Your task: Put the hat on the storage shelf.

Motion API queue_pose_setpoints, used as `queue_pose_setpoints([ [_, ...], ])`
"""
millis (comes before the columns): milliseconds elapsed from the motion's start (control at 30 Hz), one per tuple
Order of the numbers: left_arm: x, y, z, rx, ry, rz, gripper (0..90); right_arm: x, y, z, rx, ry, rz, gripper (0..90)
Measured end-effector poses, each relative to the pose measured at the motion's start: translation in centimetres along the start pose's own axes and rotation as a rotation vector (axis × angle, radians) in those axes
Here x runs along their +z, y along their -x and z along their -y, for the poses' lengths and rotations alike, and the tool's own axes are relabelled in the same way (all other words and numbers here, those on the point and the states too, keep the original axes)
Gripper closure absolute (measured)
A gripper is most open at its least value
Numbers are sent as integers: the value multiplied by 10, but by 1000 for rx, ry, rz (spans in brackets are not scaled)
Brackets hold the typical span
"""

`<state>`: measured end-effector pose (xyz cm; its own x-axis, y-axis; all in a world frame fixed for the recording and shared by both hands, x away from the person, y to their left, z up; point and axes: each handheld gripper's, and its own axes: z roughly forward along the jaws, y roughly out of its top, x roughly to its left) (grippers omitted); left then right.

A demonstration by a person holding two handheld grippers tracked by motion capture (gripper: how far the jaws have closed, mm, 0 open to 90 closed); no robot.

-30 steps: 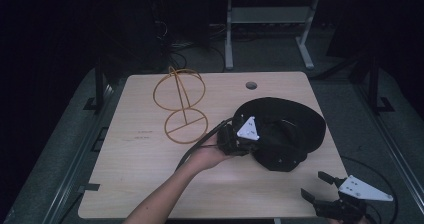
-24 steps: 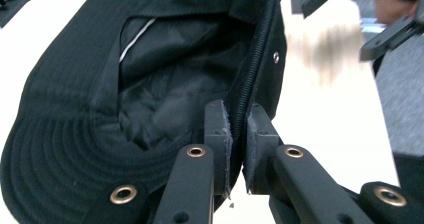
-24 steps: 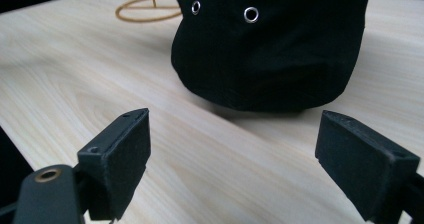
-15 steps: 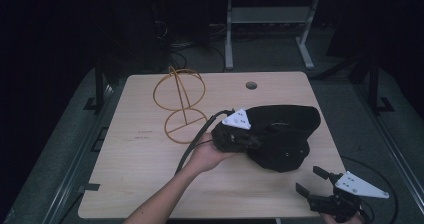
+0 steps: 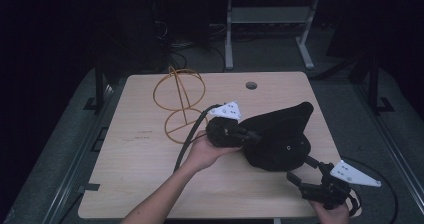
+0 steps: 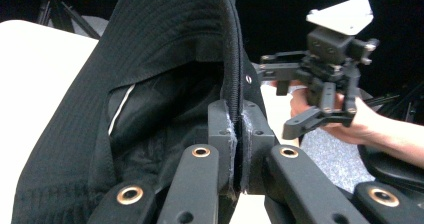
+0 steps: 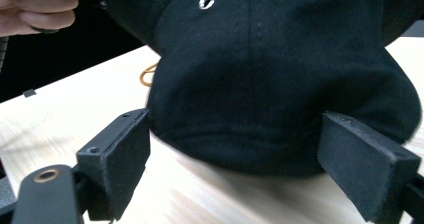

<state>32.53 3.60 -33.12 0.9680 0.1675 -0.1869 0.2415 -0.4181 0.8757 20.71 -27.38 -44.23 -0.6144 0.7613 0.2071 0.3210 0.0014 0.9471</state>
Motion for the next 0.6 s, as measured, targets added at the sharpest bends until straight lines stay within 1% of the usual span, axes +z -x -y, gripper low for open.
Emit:
queue_pose_setpoints([
  [100,1,1,0,7,-1,3,857,8,4,-2,11,-7,19,144],
  [133,1,2,0,6,1,4,858,12,7,-3,20,-5,21,230],
  [167,1,2,0,6,1,6,858,12,7,-3,20,-5,21,230],
  [200,1,1,0,6,2,11,858,13,8,-3,10,10,18,381],
  [233,2,2,0,8,3,13,858,14,9,-3,6,11,22,451],
  [267,1,2,1,10,3,14,858,14,9,-4,-1,11,31,545],
  [300,1,2,1,13,4,14,858,14,9,-4,-9,13,33,613],
  [333,1,2,1,13,4,14,858,14,9,-4,-9,13,33,613],
  [367,0,3,1,12,6,14,858,15,8,-4,-15,11,41,667],
  [400,-1,3,2,10,6,15,858,14,8,-4,-25,13,44,805],
  [433,-3,2,3,11,8,17,858,14,8,-4,-27,14,39,829],
  [533,-6,2,5,19,4,8,857,13,7,-5,-31,20,37,843],
  [567,-8,2,5,22,4,5,857,12,7,-6,-38,16,35,845],
  [600,-10,3,7,30,0,-10,854,11,5,-8,-58,14,38,849],
])
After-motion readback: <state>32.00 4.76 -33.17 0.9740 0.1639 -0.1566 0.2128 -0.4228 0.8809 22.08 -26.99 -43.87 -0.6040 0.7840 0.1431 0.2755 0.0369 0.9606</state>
